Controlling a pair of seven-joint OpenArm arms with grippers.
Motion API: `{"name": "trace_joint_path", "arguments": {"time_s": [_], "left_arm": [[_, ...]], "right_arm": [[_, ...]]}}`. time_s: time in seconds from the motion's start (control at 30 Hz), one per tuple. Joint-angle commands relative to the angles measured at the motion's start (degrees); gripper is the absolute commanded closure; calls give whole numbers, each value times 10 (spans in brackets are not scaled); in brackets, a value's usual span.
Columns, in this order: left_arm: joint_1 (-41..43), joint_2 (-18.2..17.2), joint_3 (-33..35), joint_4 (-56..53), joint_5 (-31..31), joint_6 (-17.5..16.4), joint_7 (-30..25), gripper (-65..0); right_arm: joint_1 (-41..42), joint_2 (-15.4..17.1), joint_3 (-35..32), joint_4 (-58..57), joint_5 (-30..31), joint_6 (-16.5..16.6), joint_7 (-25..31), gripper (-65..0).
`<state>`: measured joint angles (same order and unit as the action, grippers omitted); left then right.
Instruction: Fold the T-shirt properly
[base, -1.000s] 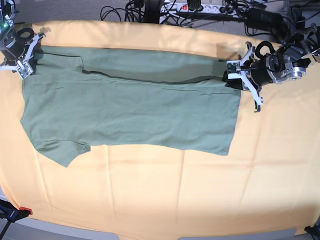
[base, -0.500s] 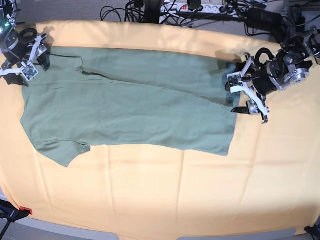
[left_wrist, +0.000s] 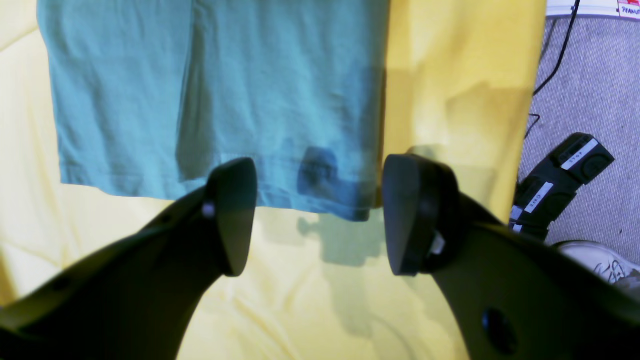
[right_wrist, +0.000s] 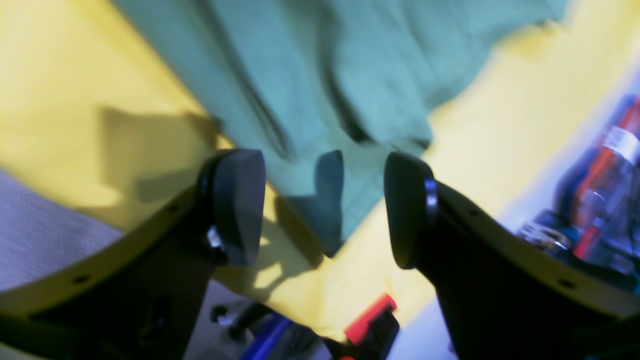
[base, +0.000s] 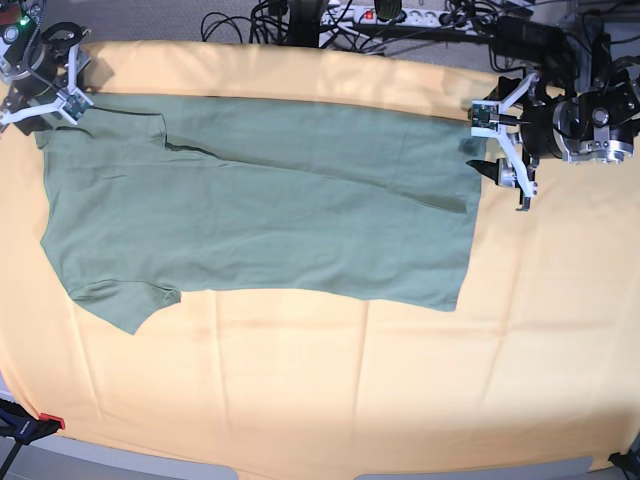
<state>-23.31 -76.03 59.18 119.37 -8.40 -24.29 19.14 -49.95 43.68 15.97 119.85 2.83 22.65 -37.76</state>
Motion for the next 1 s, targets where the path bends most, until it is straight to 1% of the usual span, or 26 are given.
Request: {"name": "trace_joint_path", "arguments": {"time_s": [0.0,0.03,0.17,0.27,0.33,0.37,0.47,0.53,0.6,0.67,0.73,0.77,0.8,0.9,0.93,0.97], "left_arm": [[-5,-11,-6,6,0,5,-7,-399],[-5,-11,-6,6,0,5,-7,-399],[-5,-11,-6,6,0,5,-7,-399],[-5,-11,-6,6,-1,5,-7,-399],[-5,-11,-6,6,-1,5,-7,-399],[-5,-11,-6,6,-1,5,-7,-399],[-5,-11,-6,6,-1,5,-11,-399],[-5,-11,-6,6,-1,5,-11,-399],[-5,-11,-6,6,-1,5,-11,-399],[-5,-11,-6,6,-1,5,-11,-399],[-5,-11,-6,6,-1,2,-10,-399],[-5,-11,-6,6,-1,-7,-10,-399],[-5,-11,-6,6,-1,-24,-10,-399],[-5,-11,-6,6,-7,-108,-10,-399],[-5,-11,-6,6,-7,-129,-10,-399],[-5,-11,-6,6,-6,-137,-8,-399]], "right_arm": [[0,10,7,0,1,-3,6,-378],[0,10,7,-8,1,-1,7,-376],[0,10,7,-57,1,-1,46,-376],[2,10,7,-86,-2,-3,63,-375],[2,10,7,-98,-17,-19,72,-369],[2,10,7,-103,-18,-24,76,-356],[2,10,7,-110,-17,-23,83,-284],[2,10,7,-110,-16,-23,98,-216],[2,10,7,-110,-16,-24,102,-104],[2,10,7,-110,-16,-34,102,0],[2,10,7,-110,-18,-47,102,0],[2,10,7,-110,-21,-47,101,0],[2,10,7,-110,-29,-47,102,0],[1,10,7,-110,-31,-47,101,0],[1,10,7,-110,-31,-47,99,0],[1,10,7,-110,-31,-47,99,0]]}}
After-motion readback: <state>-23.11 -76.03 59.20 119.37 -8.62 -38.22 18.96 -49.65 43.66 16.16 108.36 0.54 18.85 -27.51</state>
